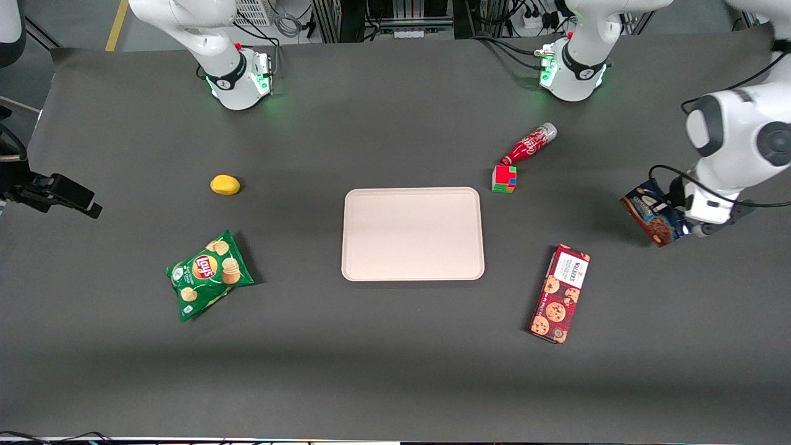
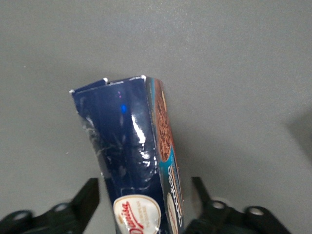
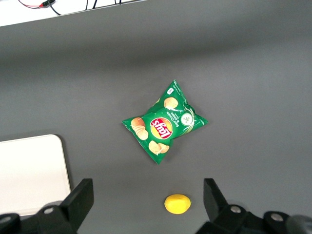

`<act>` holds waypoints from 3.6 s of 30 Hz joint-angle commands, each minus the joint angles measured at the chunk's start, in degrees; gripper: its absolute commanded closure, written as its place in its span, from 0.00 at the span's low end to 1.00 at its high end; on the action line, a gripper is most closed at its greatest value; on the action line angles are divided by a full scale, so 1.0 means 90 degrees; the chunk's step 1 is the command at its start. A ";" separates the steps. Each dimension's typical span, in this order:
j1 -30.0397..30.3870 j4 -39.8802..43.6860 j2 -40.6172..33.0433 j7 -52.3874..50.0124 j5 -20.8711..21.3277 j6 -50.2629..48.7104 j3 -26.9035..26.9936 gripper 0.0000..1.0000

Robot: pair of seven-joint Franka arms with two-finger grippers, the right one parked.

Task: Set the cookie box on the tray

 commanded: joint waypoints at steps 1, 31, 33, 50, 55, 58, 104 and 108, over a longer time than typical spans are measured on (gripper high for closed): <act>-0.0045 0.1159 -0.0509 -0.0076 -0.0006 -0.1814 -0.0509 0.88; -0.0064 0.4316 0.0466 -0.0378 -0.1725 -0.4134 -0.3576 0.90; -0.0084 0.4277 0.0808 -0.0427 -0.1715 -0.3715 -0.3723 0.92; -0.0269 0.2793 0.2000 -0.1443 -0.1208 -0.0618 -0.4368 0.91; -0.0289 0.2500 0.2098 -0.1433 -0.0779 -0.0334 -0.4407 0.89; -0.0289 0.2451 0.2186 -0.1433 -0.0690 -0.0314 -0.4407 0.89; -0.0123 0.5213 0.0888 -0.1261 -0.0524 -0.4938 -0.3236 0.00; -0.0133 0.5877 0.0430 -0.0156 -0.0485 -0.6278 -0.2544 0.00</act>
